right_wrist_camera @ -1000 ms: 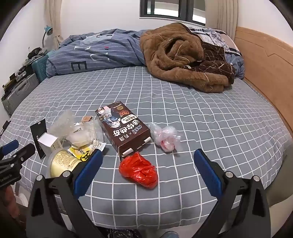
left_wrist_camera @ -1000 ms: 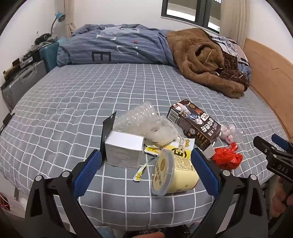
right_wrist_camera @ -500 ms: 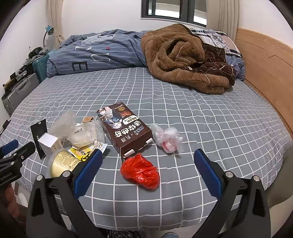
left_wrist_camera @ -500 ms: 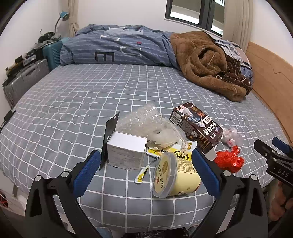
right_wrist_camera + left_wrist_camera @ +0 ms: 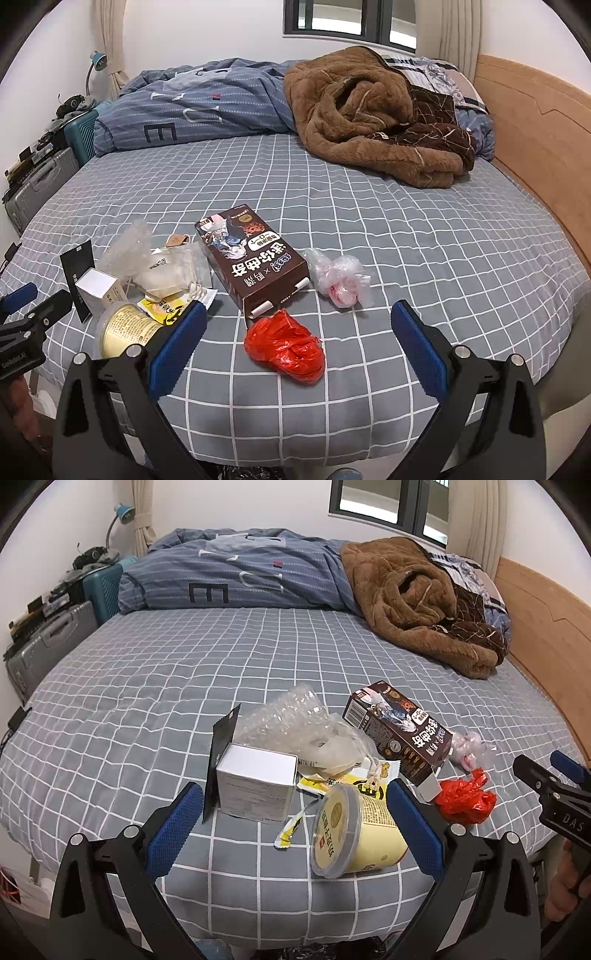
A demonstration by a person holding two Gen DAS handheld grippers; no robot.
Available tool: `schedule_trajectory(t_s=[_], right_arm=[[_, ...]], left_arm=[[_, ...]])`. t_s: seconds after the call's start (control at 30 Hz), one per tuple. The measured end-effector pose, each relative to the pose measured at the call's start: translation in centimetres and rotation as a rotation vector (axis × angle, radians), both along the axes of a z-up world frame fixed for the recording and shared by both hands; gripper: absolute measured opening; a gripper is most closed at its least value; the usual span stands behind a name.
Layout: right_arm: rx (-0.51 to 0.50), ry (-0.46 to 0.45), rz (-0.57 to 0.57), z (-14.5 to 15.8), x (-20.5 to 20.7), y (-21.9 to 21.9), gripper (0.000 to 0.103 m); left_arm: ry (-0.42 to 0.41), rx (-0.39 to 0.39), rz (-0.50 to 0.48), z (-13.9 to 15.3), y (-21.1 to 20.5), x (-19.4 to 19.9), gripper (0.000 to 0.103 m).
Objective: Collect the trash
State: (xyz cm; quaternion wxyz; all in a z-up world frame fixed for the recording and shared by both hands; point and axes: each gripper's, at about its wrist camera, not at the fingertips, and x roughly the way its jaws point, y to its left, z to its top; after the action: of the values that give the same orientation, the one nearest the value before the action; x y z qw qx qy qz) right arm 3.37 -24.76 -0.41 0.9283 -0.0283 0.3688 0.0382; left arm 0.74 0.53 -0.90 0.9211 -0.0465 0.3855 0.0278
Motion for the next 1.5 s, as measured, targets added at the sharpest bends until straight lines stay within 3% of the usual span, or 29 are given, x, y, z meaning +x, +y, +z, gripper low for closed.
schedule_trajectory(t_s=[1.5], right_arm=[[0.009,-0.007,-0.014,0.34,-0.06,-0.44,0.096]], left_arm=[[0.005,0.017,-0.006,-0.33,-0.02,-0.08,0.097]])
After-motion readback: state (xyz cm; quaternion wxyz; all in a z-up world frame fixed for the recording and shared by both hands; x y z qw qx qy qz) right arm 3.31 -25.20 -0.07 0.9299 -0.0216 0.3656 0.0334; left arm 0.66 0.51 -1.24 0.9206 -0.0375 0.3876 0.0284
